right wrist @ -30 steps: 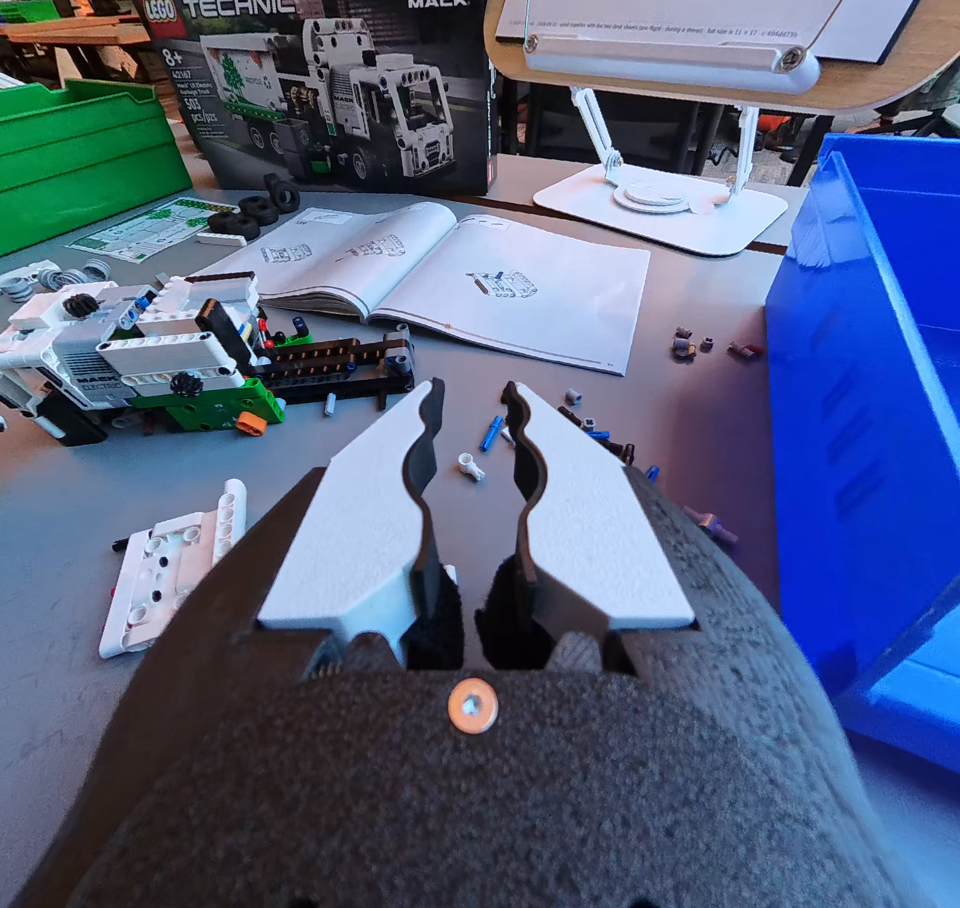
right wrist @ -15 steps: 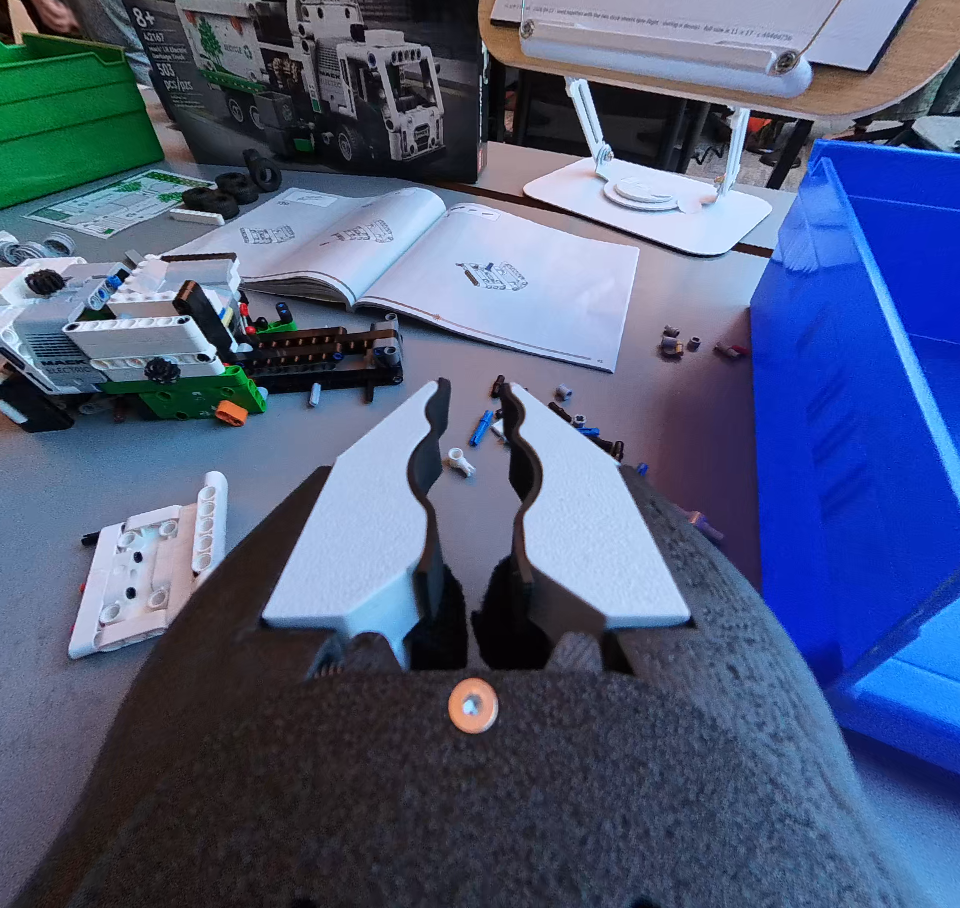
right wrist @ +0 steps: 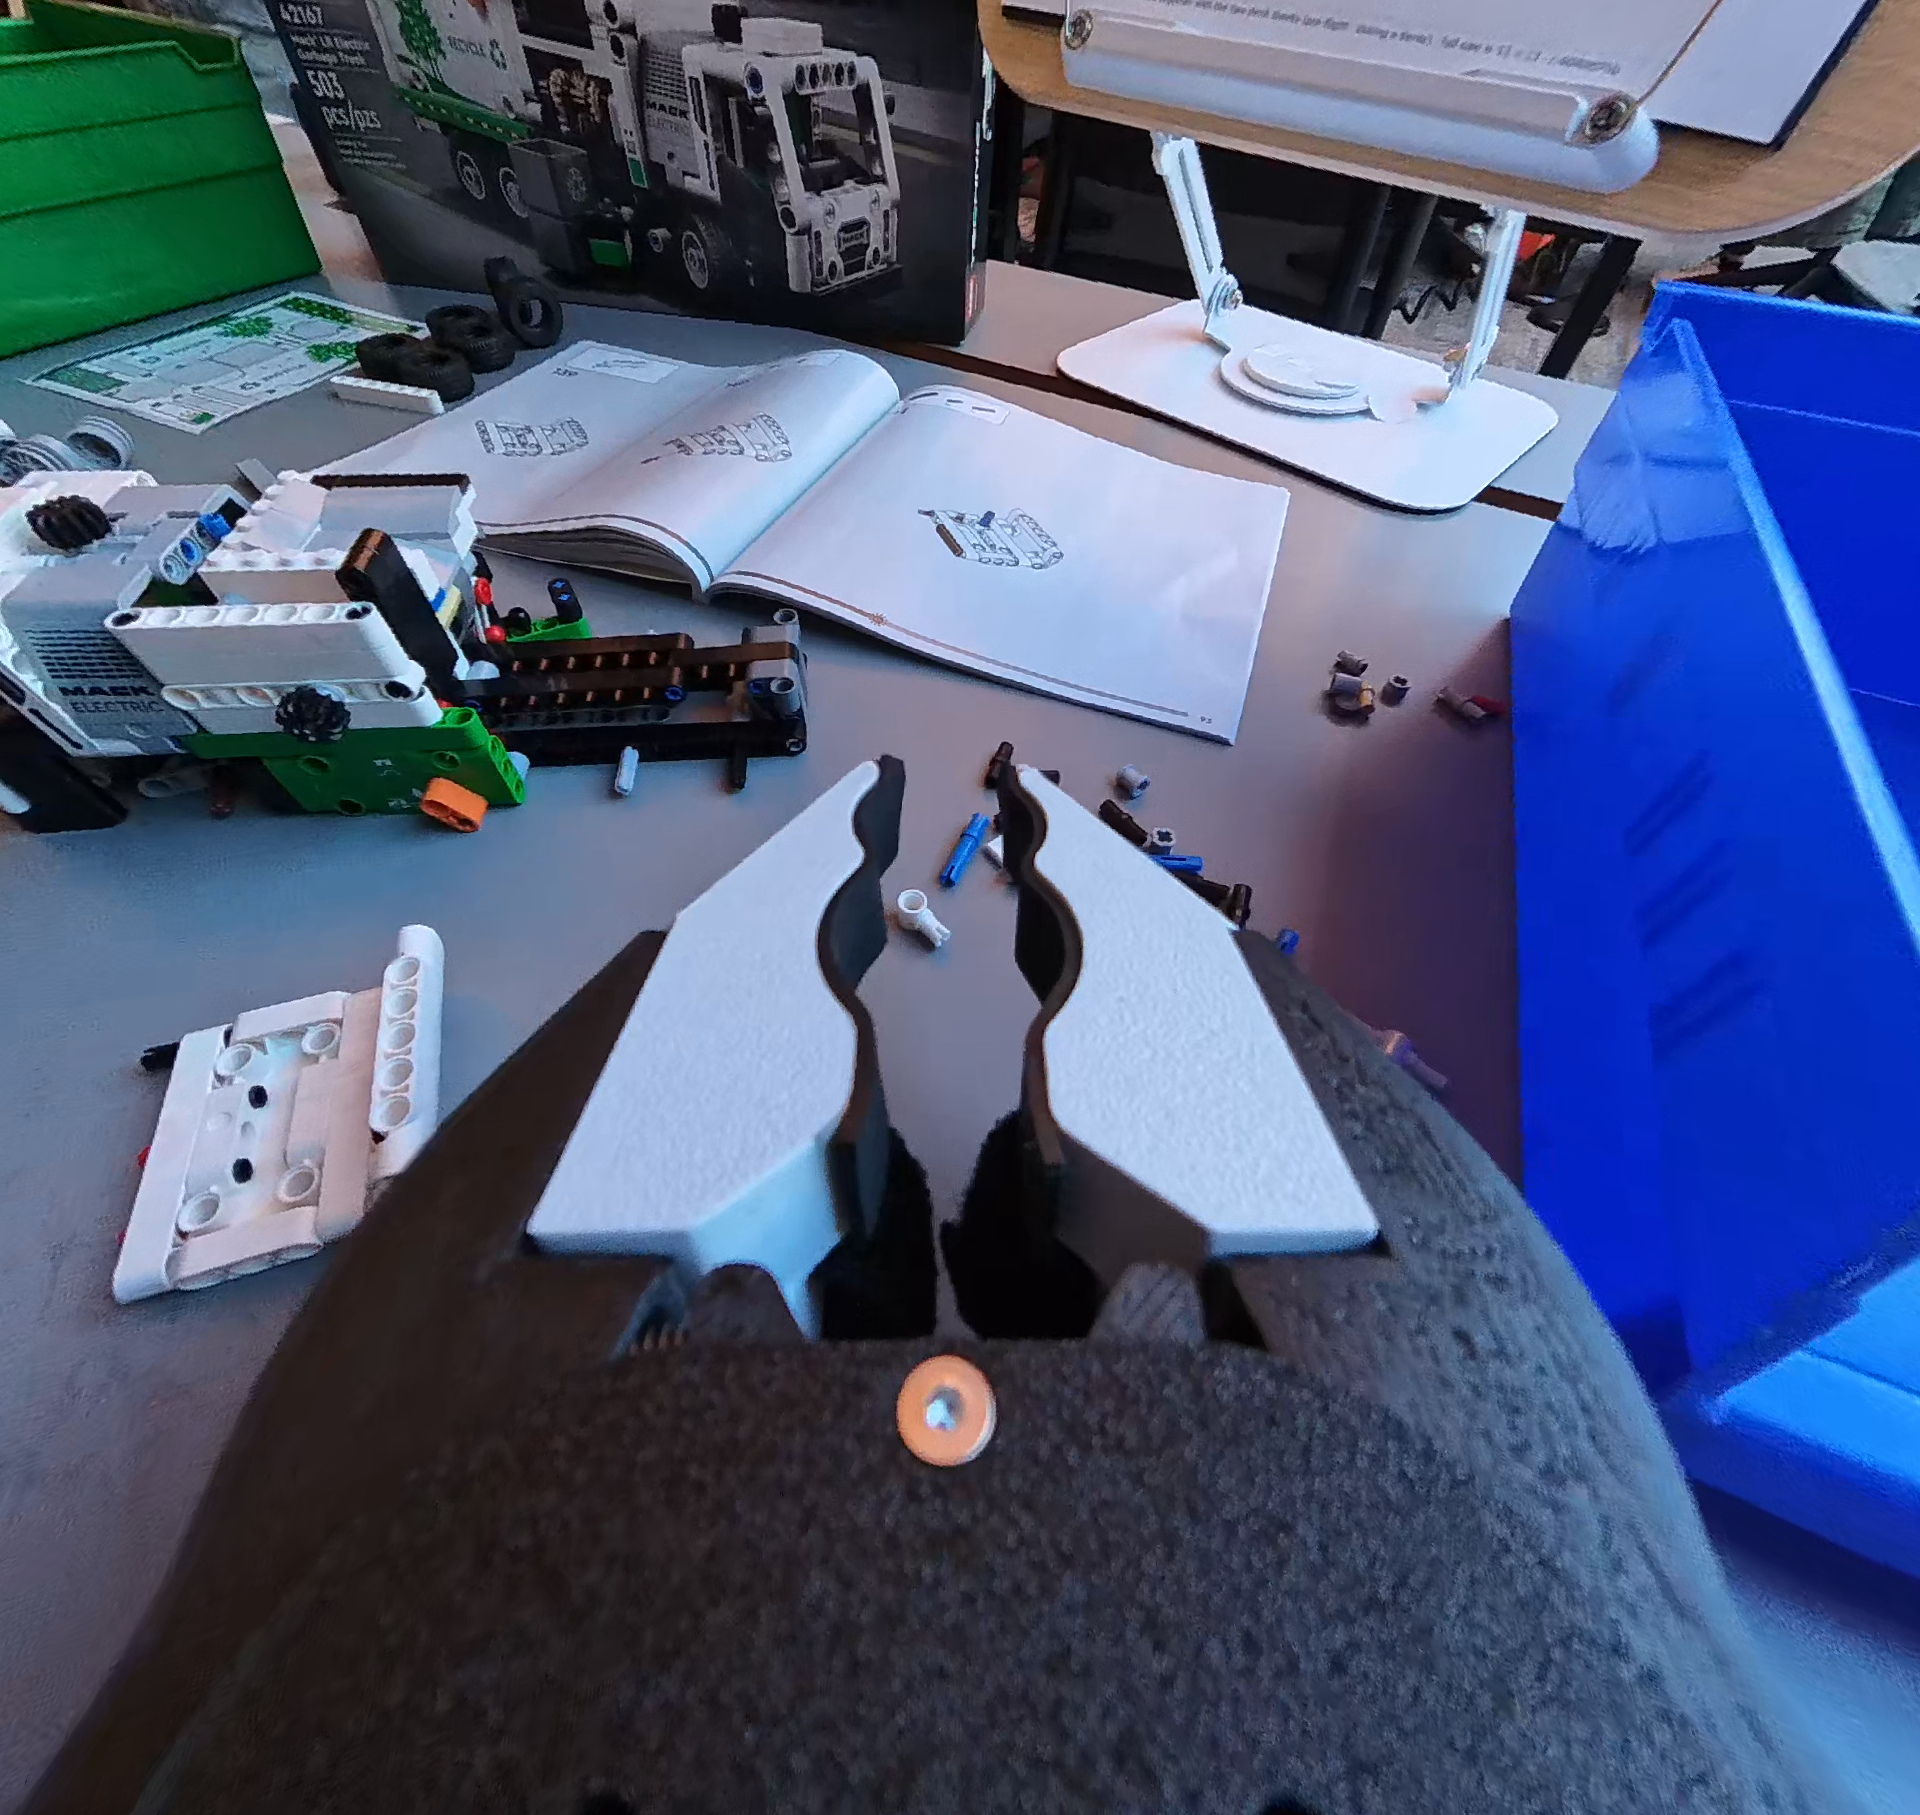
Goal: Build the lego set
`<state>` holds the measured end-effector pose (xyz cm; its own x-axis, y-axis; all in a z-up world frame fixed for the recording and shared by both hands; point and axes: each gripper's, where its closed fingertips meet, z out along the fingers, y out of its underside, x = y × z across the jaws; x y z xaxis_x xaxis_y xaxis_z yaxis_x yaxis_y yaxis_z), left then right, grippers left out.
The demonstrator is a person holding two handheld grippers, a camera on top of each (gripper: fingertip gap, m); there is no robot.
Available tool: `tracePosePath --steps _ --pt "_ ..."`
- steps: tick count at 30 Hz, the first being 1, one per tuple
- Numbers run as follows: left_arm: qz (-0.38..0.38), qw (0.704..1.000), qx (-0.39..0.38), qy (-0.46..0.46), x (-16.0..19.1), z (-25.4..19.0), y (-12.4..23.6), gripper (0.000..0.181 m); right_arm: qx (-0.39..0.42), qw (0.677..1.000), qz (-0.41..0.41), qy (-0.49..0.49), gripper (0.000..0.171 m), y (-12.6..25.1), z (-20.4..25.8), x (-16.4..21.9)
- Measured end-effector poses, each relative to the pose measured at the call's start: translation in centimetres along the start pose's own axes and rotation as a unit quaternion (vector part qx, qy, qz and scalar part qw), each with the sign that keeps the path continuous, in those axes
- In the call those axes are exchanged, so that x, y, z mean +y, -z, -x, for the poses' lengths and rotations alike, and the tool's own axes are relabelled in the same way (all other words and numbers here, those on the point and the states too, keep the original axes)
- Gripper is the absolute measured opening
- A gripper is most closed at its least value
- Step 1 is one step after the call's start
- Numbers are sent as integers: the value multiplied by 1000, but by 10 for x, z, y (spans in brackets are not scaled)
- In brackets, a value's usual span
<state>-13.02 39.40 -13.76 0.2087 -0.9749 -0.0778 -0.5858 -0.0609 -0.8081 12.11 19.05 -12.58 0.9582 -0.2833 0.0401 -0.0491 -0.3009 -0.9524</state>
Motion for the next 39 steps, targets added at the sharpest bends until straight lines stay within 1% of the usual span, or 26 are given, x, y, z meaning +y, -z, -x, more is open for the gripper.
tracePosePath --steps 4,6,10,14,19,21,24,30,32,34,35,37,39 --pt "51 997 -33 46 13 20 -11 28 2 1000 10 20 18 -2 3 2" --pt "72 995 -32 65 18 23 -18 40 2 1000 8 24 17 -2 4 2" --pt "106 992 -33 65 28 24 -28 48 -2 1000 11 19 17 -3 4 3" --pt "123 990 -19 73 34 20 -33 47 -4 1000 11 11 16 -3 2 3" --pt "134 988 -26 67 38 21 -34 36 -6 1000 11 12 16 -3 3 3" --pt "146 987 -26 66 44 21 -35 38 -7 1000 12 14 16 -3 4 3" --pt "142 986 -21 82 45 19 -36 37 -8 1000 13 18 16 -3 5 3" --pt "135 987 -12 84 44 17 -36 31 -9 1000 14 22 16 -3 6 3" --pt "120 990 -11 80 37 16 -31 32 -7 1000 14 22 16 -3 5 4" --pt "87 994 11 58 17 6 -17 32 -7 1000 17 21 16 -4 5 4" --pt "57 997 35 41 -1 -5 -6 31 -7 1000 17 21 16 -4 5 4" --pt "0 994 107 2 -33 -43 18 31 -5 1000 14 23 15 -4 5 3" --pt "-14 980 194 -42 -41 -92 32 31 -3 1000 12 26 15 -3 5 3"
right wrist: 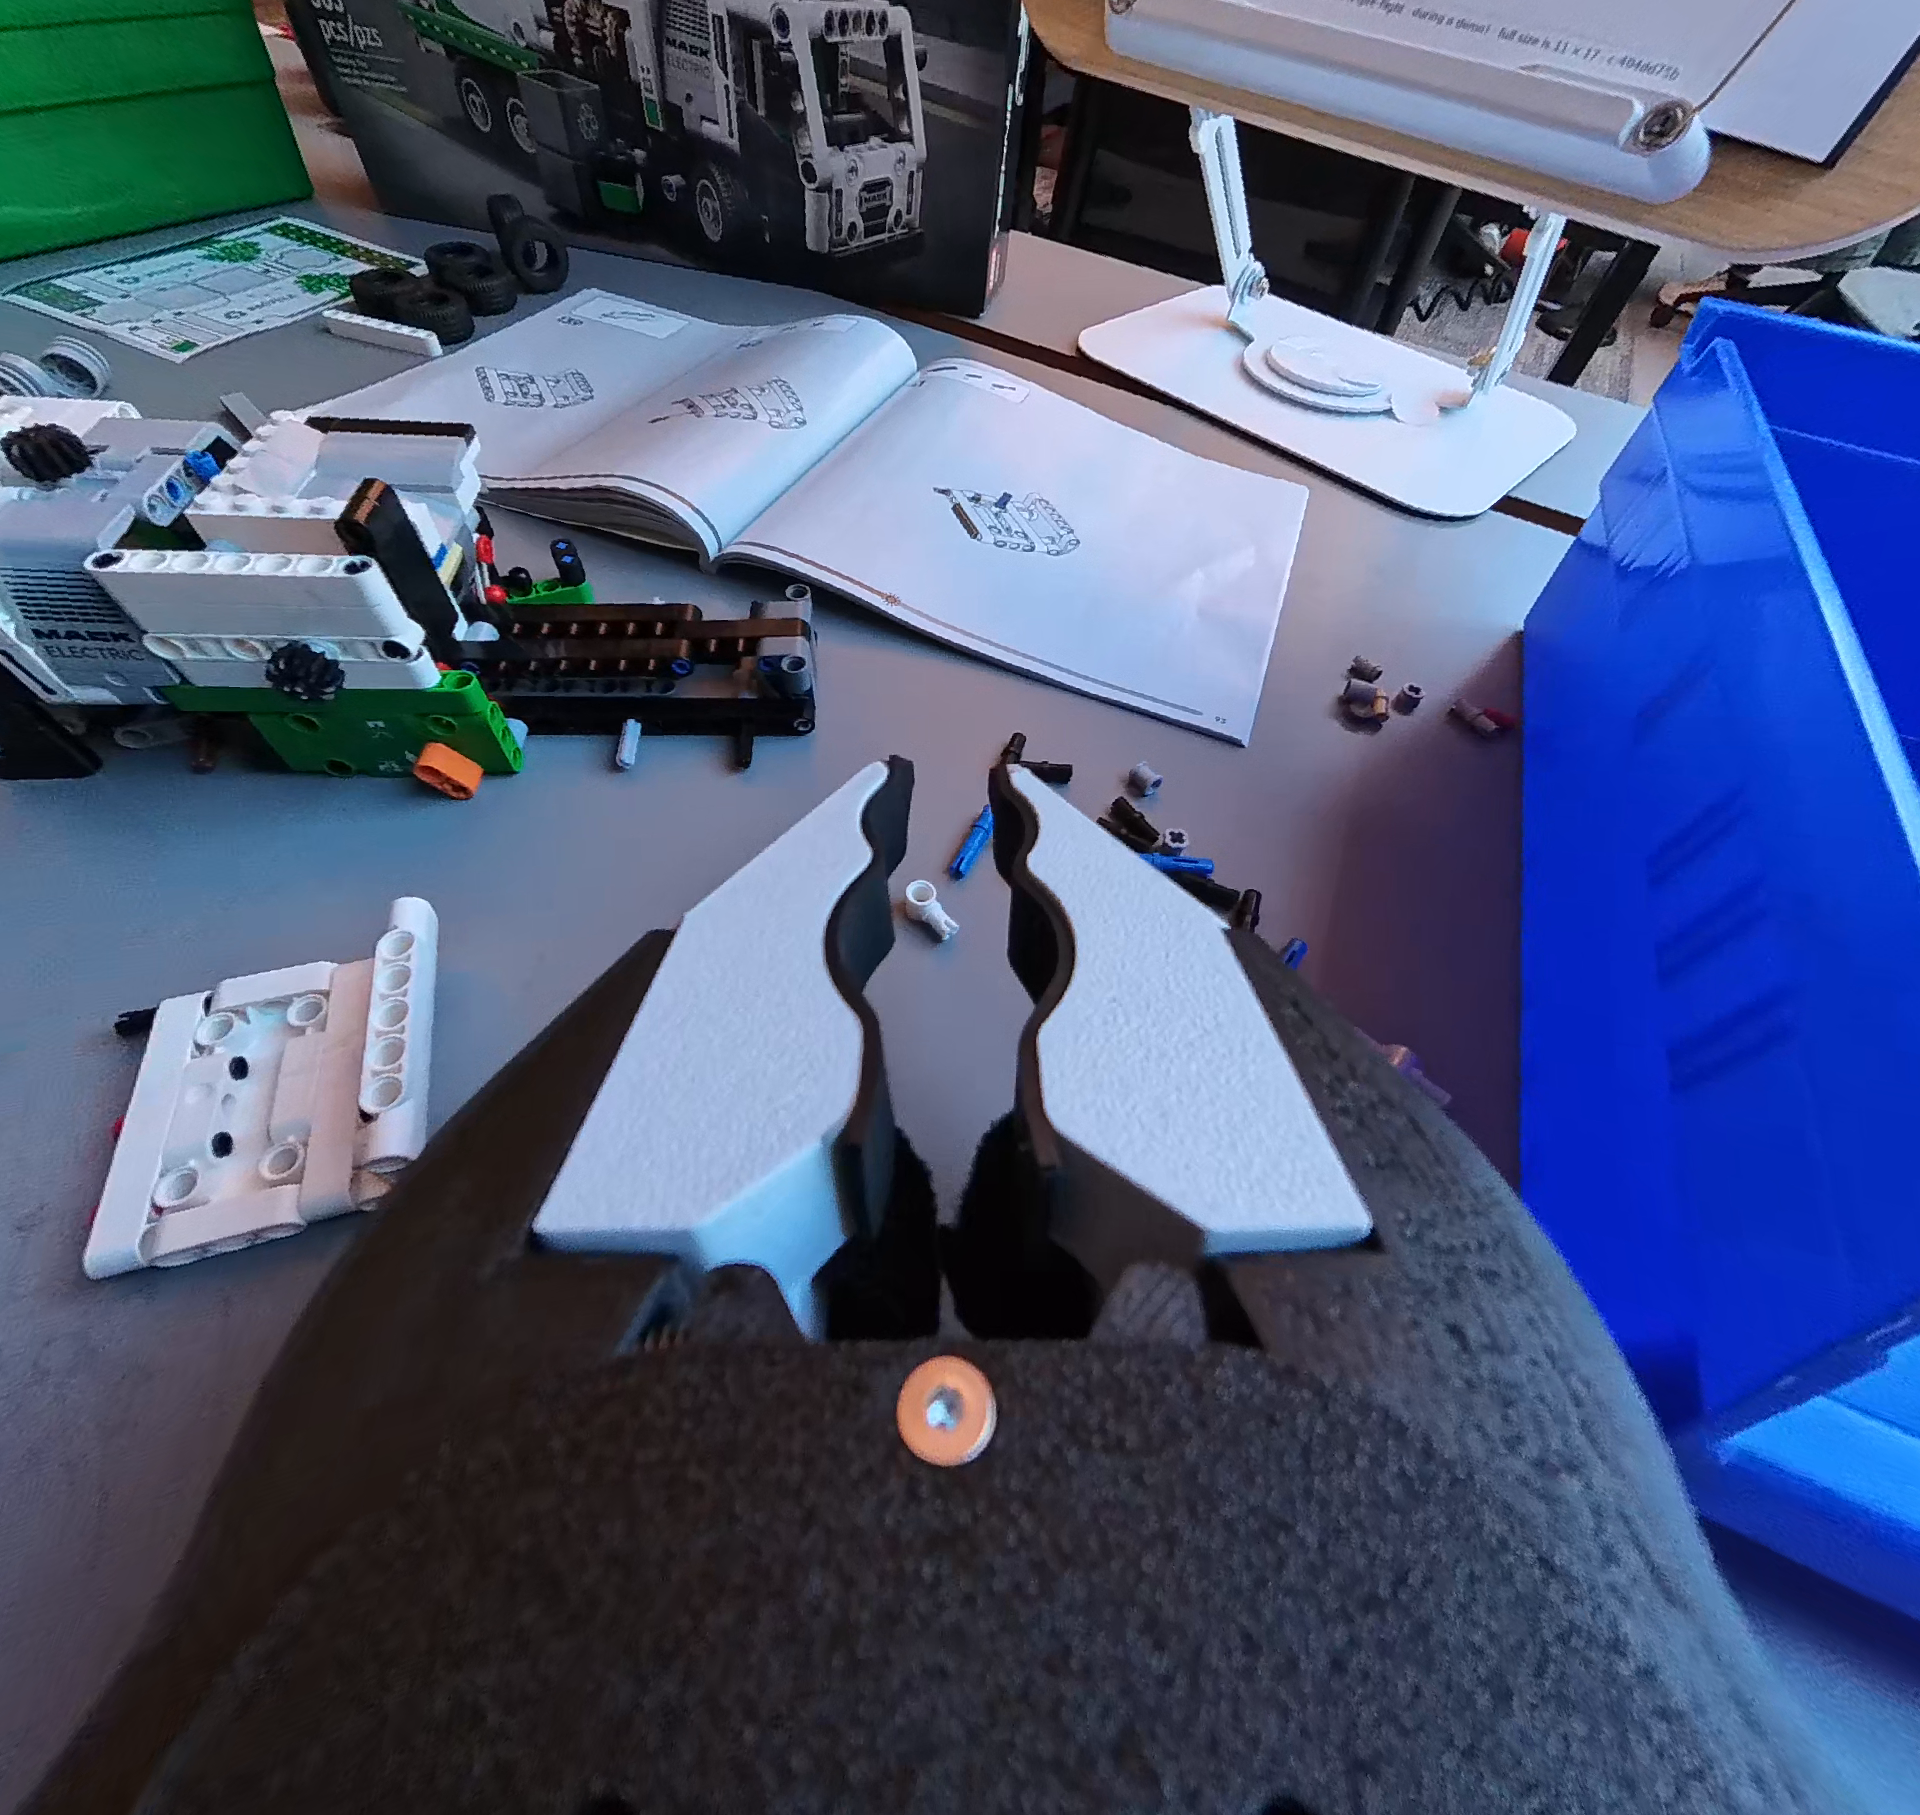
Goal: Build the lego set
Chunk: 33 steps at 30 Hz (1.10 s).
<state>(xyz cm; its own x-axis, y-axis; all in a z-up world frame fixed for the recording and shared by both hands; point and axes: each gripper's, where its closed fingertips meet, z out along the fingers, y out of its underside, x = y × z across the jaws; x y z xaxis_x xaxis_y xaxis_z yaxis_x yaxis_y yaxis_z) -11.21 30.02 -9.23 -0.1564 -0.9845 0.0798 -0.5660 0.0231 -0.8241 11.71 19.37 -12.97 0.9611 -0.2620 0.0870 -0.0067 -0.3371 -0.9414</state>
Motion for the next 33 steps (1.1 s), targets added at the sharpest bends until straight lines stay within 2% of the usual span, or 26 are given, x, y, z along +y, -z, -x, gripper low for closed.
tracePosePath --steps 3,6,10,16,27,30,33 --pt "31 996 57 -61 17 -49 -28 31 5 1000 -8 6 15 2 0 -2" --pt "68 993 59 -79 42 -67 -57 31 16 1000 -11 10 16 5 -2 -2" --pt "75 990 63 -103 49 -80 -75 32 25 1000 -3 -2 20 6 -7 1" --pt "110 983 69 -130 65 -84 -83 32 31 999 14 13 21 2 -5 5" --pt "110 981 81 -137 68 -89 -92 32 48 998 34 2 24 -1 -11 10" --pt "96 984 90 -121 63 -91 -91 41 46 996 77 -8 26 -7 -7 18" --pt "52 990 104 -85 48 -89 -82 43 45 991 123 -17 24 -17 -2 20"
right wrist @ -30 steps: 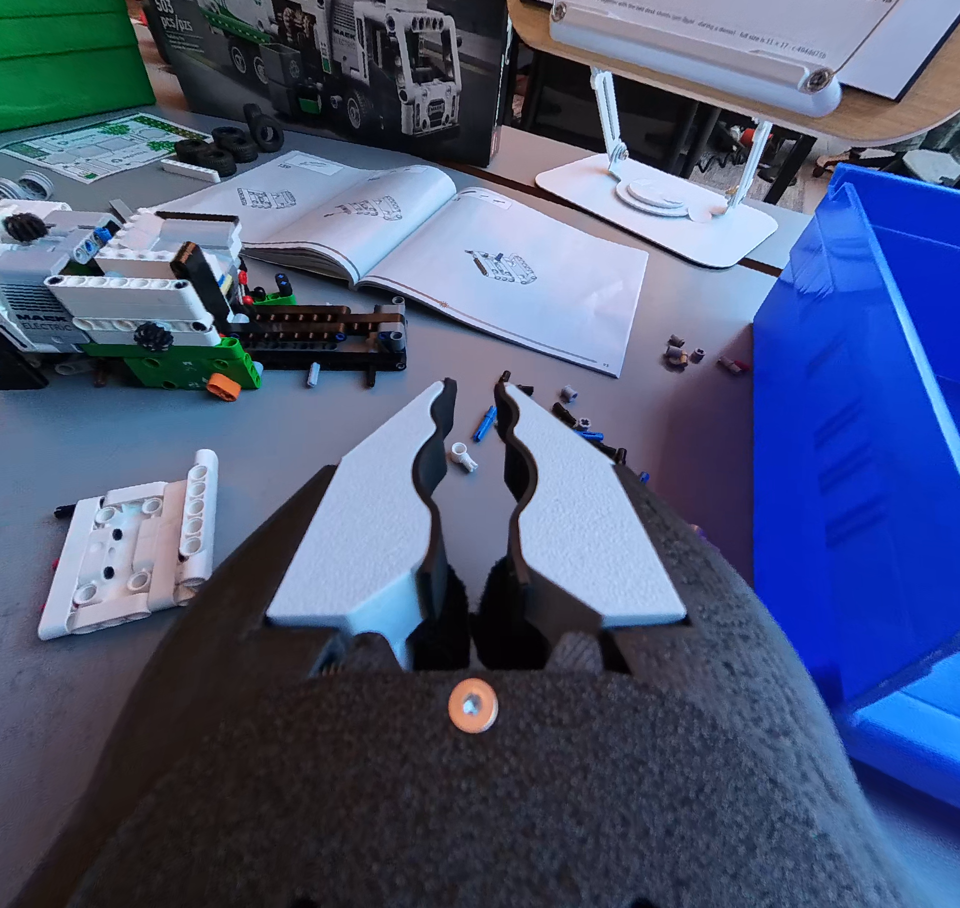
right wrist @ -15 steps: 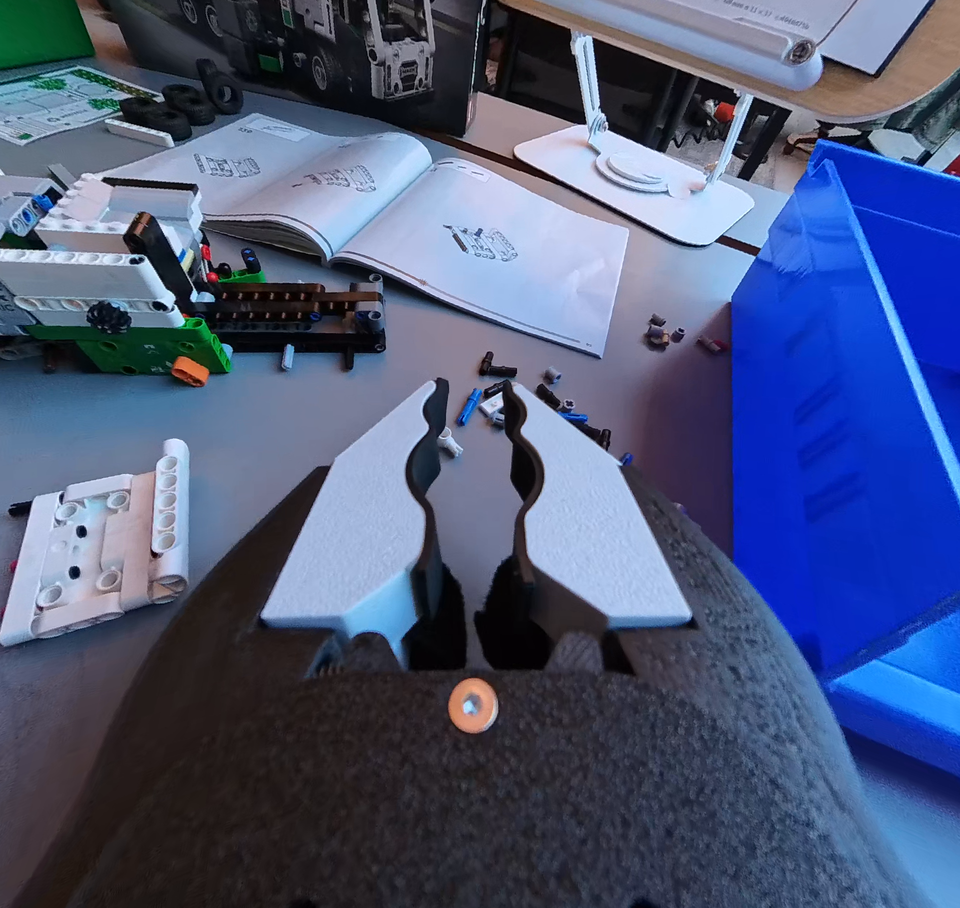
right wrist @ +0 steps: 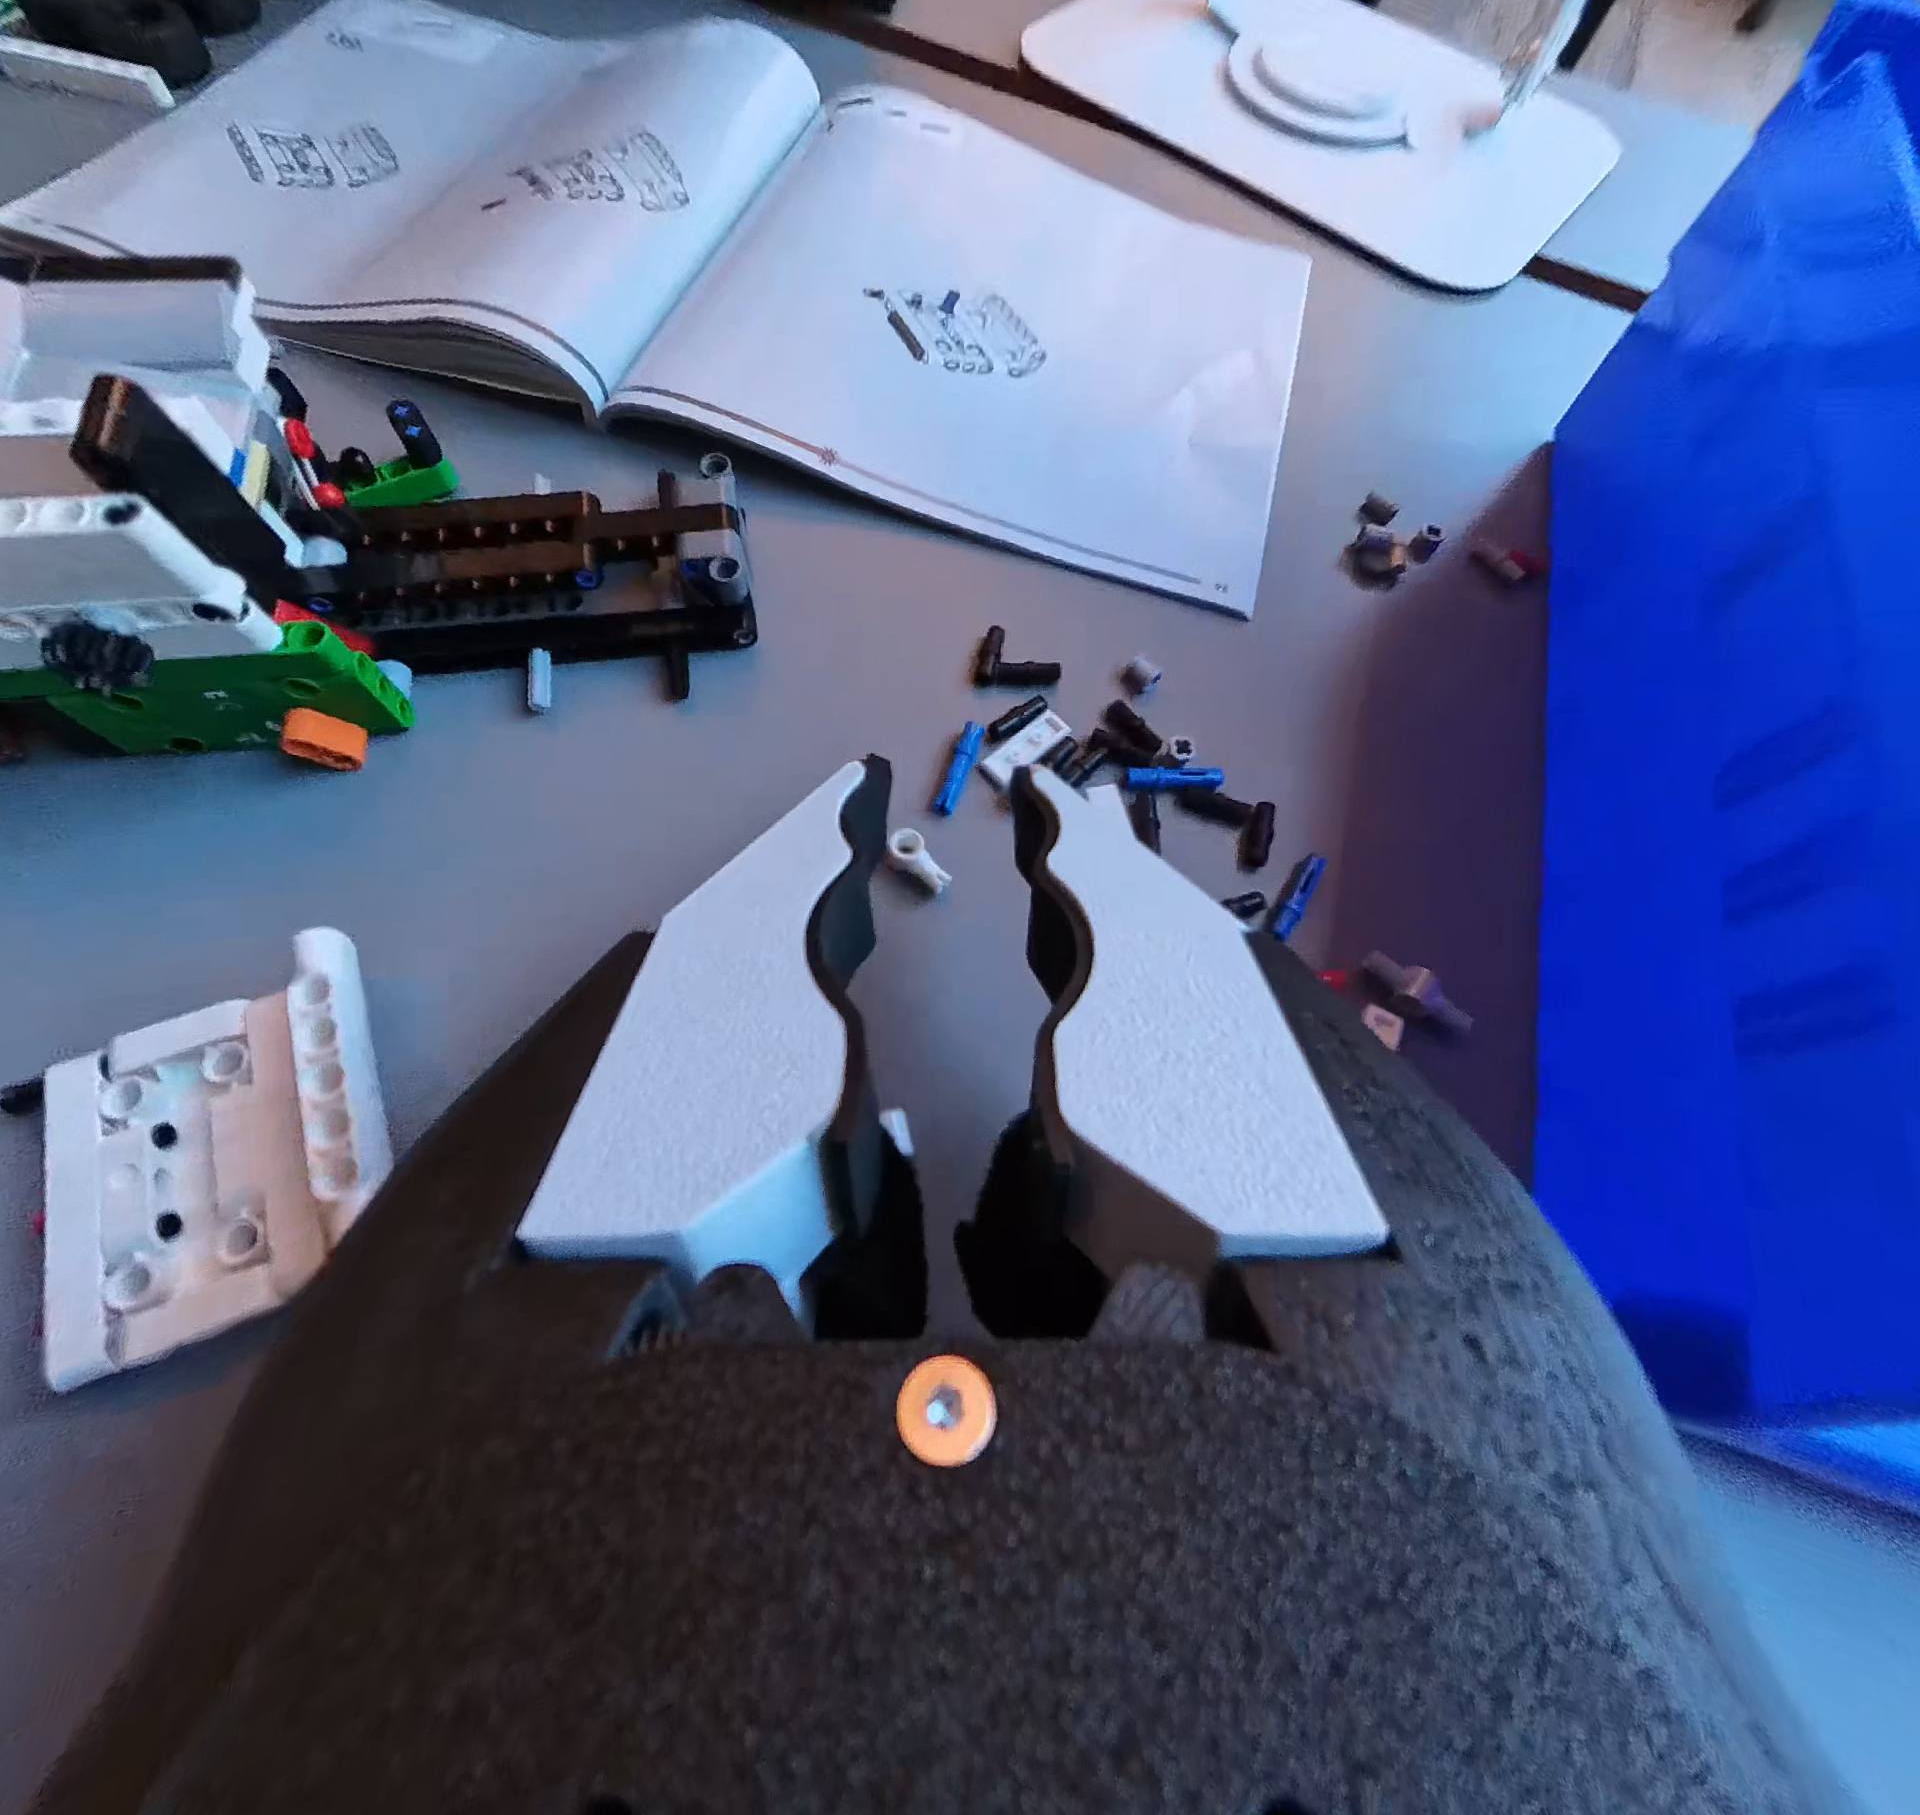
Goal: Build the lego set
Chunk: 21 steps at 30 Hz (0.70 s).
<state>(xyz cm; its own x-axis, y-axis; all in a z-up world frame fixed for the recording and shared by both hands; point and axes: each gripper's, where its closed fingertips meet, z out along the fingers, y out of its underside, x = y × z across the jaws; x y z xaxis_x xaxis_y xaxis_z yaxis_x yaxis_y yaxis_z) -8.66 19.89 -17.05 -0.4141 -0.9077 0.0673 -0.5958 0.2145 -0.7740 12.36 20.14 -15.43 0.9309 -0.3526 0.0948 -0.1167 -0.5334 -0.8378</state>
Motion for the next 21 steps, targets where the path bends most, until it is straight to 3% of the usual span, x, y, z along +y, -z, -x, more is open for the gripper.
tracePosePath --steps 10,18,21 --pt "-97 995 9 31 -33 14 39 42 0 995 94 -13 13 -30 2 22" --pt "-88 996 2 20 -30 23 34 41 21 996 86 18 4 -28 -6 18" --pt "-86 996 0 16 -31 24 34 41 -48 997 28 57 3 -6 17 -2"
